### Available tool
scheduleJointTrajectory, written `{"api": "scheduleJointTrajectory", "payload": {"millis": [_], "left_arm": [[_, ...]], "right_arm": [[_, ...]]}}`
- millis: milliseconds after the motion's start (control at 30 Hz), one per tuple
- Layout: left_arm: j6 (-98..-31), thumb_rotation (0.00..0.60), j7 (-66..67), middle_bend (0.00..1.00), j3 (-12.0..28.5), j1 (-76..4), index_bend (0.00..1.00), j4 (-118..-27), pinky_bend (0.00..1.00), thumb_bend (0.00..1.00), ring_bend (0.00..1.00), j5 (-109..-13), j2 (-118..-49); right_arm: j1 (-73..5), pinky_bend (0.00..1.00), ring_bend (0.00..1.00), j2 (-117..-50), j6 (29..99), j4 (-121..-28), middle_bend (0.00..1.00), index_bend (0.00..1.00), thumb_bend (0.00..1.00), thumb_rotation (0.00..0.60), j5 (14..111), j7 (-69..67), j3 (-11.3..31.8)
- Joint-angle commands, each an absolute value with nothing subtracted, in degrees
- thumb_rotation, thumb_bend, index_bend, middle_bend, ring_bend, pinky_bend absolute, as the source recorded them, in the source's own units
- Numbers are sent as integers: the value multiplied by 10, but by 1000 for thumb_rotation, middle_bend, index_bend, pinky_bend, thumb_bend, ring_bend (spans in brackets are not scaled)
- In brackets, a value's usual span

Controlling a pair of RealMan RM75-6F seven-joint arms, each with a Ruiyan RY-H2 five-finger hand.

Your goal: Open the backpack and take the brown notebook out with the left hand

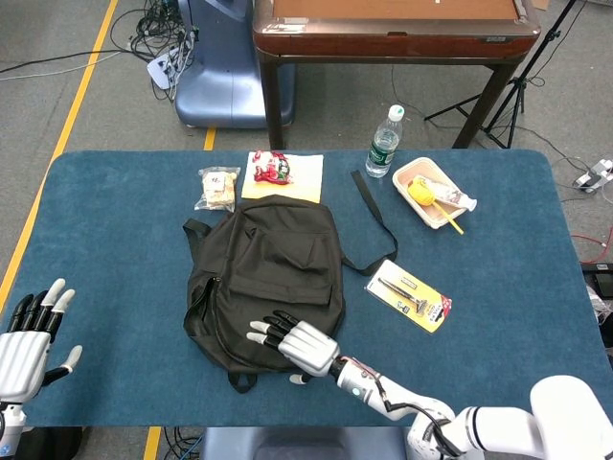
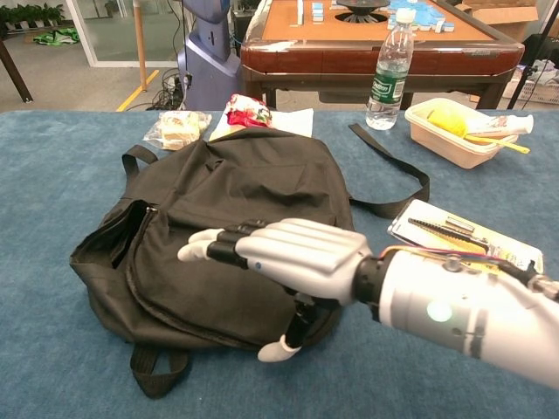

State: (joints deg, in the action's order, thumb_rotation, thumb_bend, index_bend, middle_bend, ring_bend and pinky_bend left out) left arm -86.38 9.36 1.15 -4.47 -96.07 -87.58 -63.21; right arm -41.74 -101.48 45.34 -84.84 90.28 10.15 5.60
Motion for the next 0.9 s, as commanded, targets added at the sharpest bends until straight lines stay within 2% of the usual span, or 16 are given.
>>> {"api": "scheduleJointTrajectory", "payload": {"millis": [33, 467, 900], "left_arm": [[-863, 600, 92, 0, 11, -45, 0, -961, 16, 283, 3, -877, -632], [-857, 600, 78, 0, 9, -49, 0, -956, 16, 283, 3, -882, -633], [-855, 600, 73, 0, 8, -49, 0, -953, 16, 283, 3, -882, -634]], "right_arm": [[-426, 0, 0, -1033, 454, -831, 0, 0, 88, 600, 894, 101, 58], [-439, 0, 0, -1099, 470, -762, 0, 0, 86, 600, 868, 122, 60], [-436, 0, 0, -1059, 480, -785, 0, 0, 158, 600, 834, 134, 66]]}}
